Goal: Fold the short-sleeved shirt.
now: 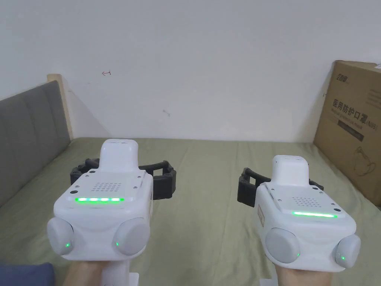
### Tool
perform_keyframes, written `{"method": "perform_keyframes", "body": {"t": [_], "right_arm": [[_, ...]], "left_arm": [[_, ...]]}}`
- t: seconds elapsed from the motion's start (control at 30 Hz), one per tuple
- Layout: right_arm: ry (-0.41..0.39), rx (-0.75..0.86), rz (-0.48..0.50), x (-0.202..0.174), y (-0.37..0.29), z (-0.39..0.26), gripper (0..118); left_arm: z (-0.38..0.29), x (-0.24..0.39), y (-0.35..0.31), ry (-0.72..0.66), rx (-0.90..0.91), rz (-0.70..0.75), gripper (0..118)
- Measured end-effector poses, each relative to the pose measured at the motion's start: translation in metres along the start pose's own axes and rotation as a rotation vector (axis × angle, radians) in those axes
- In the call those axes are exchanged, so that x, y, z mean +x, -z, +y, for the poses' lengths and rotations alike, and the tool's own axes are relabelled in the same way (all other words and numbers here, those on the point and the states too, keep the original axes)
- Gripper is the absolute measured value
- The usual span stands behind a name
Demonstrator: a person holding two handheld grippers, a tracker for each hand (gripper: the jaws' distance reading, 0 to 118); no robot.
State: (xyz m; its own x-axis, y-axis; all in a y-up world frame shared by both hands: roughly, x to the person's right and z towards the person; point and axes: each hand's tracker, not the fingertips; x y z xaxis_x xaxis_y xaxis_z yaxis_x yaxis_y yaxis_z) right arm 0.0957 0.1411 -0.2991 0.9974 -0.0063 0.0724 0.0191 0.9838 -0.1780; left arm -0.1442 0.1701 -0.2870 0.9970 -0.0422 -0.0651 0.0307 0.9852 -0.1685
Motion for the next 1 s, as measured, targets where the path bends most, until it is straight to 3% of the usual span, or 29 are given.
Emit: {"method": "perform_keyframes", "body": {"t": [0.3, 0.8, 1.0], "right_arm": [[-0.009, 0.014, 0.008, 0.003, -0.002, -0.001, 87], [0.000, 0.161, -0.010, 0.008, -0.016, -0.005, 90], [-0.007, 0.123, -0.008, 0.010, -0.010, -0.003, 91]], "left_arm": [[-0.006, 0.006, -0.004, 0.021, -0.007, -0.105, 116], [-0.002, 0.006, -0.008, 0.007, 0.011, -0.068, 116], [-0.004, 0.013, -0.007, 0.032, 0.036, -0.042, 115]]}}
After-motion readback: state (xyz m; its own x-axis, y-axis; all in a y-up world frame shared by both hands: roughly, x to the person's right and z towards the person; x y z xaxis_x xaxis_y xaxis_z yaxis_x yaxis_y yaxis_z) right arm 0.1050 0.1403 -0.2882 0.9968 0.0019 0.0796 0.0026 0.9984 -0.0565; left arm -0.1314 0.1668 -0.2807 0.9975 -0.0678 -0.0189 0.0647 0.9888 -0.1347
